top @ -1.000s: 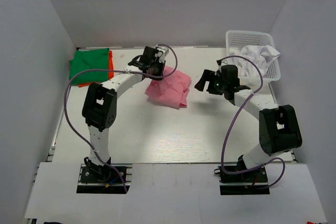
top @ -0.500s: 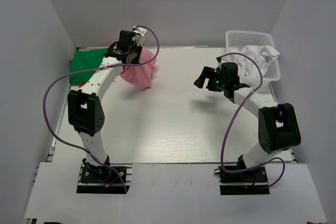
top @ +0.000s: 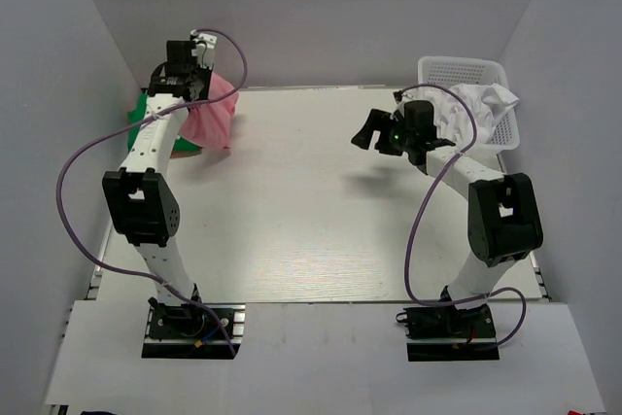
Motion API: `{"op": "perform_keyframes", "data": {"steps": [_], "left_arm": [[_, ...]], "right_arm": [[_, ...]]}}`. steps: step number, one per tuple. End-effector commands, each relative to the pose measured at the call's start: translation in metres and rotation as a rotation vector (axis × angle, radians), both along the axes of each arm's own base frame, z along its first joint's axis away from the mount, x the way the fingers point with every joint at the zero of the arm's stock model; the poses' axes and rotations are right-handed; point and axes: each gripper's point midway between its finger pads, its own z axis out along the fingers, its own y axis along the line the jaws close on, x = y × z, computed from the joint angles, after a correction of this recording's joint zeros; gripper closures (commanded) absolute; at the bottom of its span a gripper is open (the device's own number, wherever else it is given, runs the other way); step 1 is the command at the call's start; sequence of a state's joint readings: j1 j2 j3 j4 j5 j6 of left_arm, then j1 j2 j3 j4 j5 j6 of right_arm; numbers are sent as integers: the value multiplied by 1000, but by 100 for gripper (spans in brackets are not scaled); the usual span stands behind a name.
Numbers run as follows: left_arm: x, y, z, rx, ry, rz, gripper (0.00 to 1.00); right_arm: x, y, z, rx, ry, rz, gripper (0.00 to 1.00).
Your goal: Fold and stack the t-shirts
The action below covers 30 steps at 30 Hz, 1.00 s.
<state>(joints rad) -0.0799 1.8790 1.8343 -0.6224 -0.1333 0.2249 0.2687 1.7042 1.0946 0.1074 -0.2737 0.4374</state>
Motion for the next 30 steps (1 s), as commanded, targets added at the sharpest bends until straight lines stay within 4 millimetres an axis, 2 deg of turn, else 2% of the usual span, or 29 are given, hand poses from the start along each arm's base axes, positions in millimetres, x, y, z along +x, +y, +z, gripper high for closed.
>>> {"op": "perform_keyframes", "data": {"steps": [1,2,4,5,10,11,13,14,17,18,20,21,24,25,27,28,29,30], "left_arm": [[8,24,36,0,-80,15,100],[10,30,42,0,-89,27,100],[16,48,37,-5,-83,53,100],[17,52,44,-12,-101,54,100],[26,71,20,-61,-49,26,100],[29,70,10,-62,-26,12,100],[32,76,-4,-58,3,18,100],[35,84,1,-56,-12,30,100],[40,107,-13,-58,6,70,100],[42,108,-13,-58,3,70,100],[43,123,-24,-61,21,97,100],[44,123,-29,-62,30,97,100],[50,146,-42,-30,41,163,98],[50,156,-39,3,40,207,98],[53,184,-44,29,23,301,85],[54,192,-42,49,11,346,69],[54,201,-40,36,-7,389,6],[56,202,-31,35,-31,404,0]], "right_arm": [[20,13,31,43,-71,31,10],[21,15,28,44,-66,37,10],[26,18,27,51,-59,43,10],[28,19,29,55,-62,43,10],[40,20,34,54,-64,39,10],[40,19,30,39,-52,33,10],[47,18,35,10,-70,21,10],[48,18,37,4,-77,21,10],[51,18,40,-1,-83,12,10],[52,18,41,-3,-86,13,10],[53,17,40,-6,-79,10,10],[54,17,41,-9,-81,10,10],[53,18,39,-12,-71,15,10],[53,18,41,-9,-70,15,10],[52,16,39,-12,-66,9,10],[51,17,41,-8,-68,11,10],[52,16,40,-10,-68,9,10],[51,18,41,-8,-69,13,10]]}}
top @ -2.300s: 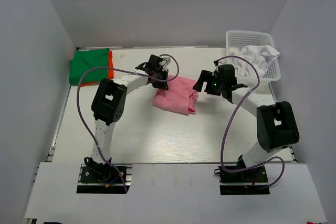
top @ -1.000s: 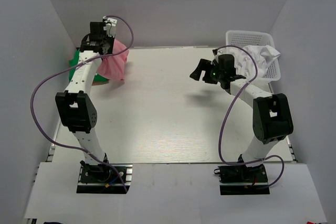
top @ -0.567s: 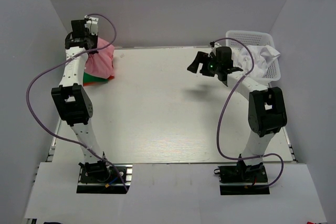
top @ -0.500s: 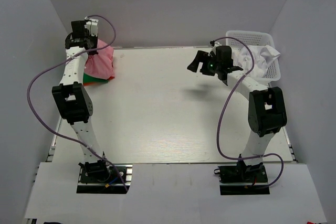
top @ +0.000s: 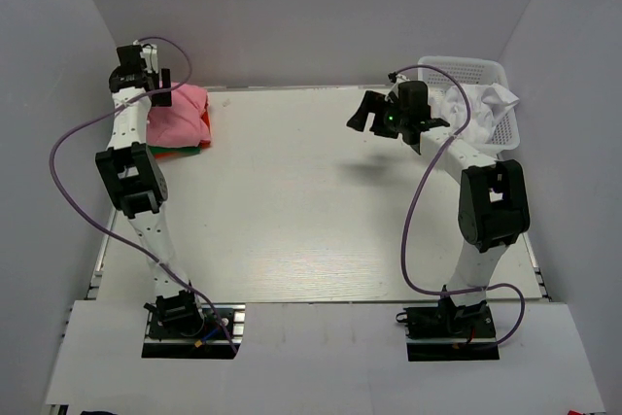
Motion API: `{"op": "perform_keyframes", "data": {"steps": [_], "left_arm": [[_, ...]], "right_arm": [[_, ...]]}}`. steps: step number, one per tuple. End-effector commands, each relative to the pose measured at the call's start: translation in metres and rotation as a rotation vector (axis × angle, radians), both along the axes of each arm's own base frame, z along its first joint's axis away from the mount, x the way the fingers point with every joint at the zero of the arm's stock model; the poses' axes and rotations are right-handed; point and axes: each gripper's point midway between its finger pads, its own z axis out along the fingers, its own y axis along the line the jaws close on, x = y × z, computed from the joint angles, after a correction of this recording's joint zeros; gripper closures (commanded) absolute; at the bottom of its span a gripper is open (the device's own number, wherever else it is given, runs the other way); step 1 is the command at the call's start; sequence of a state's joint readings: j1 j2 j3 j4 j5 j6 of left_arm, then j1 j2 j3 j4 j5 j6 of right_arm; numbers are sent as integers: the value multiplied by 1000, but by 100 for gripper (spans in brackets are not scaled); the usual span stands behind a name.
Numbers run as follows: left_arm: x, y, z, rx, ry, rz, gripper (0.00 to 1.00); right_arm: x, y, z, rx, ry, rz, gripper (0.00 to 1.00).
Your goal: Fold and stack the t-shirts
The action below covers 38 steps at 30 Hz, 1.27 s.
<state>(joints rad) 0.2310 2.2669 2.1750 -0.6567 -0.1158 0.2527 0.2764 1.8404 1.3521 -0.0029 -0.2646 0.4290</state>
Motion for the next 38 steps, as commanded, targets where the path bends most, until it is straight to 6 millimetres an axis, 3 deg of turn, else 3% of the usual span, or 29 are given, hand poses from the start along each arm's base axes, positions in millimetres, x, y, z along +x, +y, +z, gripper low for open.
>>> {"op": "perform_keyframes", "data": {"steps": [1,9,11,12,14,18,19,20,21,22,23,24,25,26,27,28,29,30,31,33,38], "left_arm": [[6,26,38,43,-113,129,0],[1,20,68,15,-183,136,0],[-4,16,65,-4,-174,135,0],[-6,6,73,-20,-190,122,0],[-11,-8,65,-53,-177,104,0],[-24,-73,78,-357,-209,-24,0],[-35,-100,53,-441,-160,-43,0],[-39,-119,91,-470,-274,-106,0],[-47,-134,94,-496,-300,-134,0],[-66,-149,62,-558,-249,-100,0],[-72,-173,69,-584,-284,-150,0],[-89,-185,93,-589,-343,-181,0],[-111,-198,61,-640,-285,-154,0],[-123,-217,59,-660,-280,-194,0],[-134,-225,57,-662,-287,-215,0],[-157,-229,47,-678,-271,-195,0],[-167,-234,44,-679,-272,-206,0],[-175,-236,43,-673,-284,-213,0],[-186,-234,30,-675,-267,-185,0],[-193,-233,46,-660,-316,-188,0],[-197,-228,43,-639,-299,-166,0]], "right_arm": [[2,2,12,-10,-22,11,10],[-11,3,17,5,-28,26,10],[-13,2,21,13,-50,25,10],[-14,3,20,12,-51,29,10],[-19,1,22,11,-57,31,10],[-28,-1,28,21,-88,35,10],[-34,-1,20,27,-72,33,10],[-40,-3,24,43,-93,35,10],[-45,-3,21,47,-92,41,10],[-58,-6,2,38,-52,40,10],[-66,-9,6,45,-73,36,10],[-75,-11,-3,40,-57,38,10],[-78,-14,-5,36,-56,33,10],[-82,-17,6,45,-88,25,10],[-95,-20,-13,36,-51,27,10],[-97,-21,-13,41,-67,25,10],[-101,-21,-5,50,-92,26,10],[-111,-23,-14,55,-94,27,10],[-114,-24,-8,70,-118,22,10],[-125,-24,-9,107,-122,20,10],[-127,-25,-8,112,-168,20,10]]}}
